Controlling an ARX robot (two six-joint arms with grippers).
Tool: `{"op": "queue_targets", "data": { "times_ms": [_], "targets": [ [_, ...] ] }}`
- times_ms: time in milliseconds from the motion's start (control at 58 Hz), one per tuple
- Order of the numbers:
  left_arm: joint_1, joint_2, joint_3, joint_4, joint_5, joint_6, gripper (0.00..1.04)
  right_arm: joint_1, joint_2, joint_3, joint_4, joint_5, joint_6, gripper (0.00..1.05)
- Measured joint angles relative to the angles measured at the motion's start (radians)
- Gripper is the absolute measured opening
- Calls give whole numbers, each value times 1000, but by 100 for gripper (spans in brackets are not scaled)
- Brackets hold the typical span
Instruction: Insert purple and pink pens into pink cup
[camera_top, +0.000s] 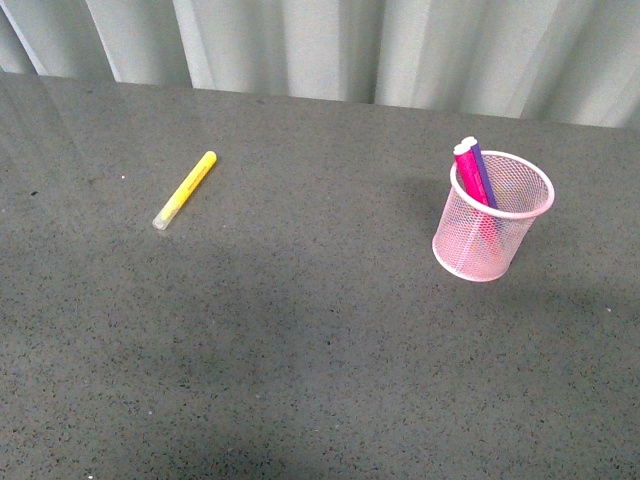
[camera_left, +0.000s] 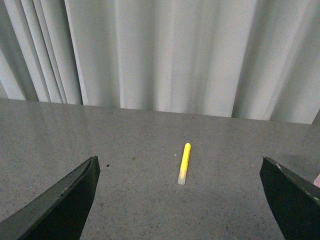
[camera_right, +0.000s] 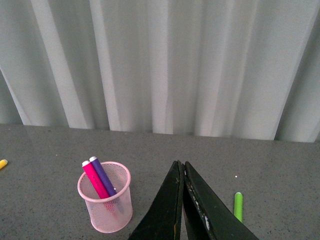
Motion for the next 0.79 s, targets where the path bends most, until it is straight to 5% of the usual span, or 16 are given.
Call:
{"op": "queue_targets", "data": {
  "times_ms": [586, 672, 793],
  "targets": [
    [0, 0, 0, 0, 0, 0, 98, 0, -161, -36, -101, 0, 0, 3],
    [0, 0, 0, 0, 0, 0, 98, 0, -285, -35, -262, 0, 1, 3],
    [0, 0, 0, 0, 0, 0, 98, 0, -332, -35, -276, 1, 1, 3]
  ]
}}
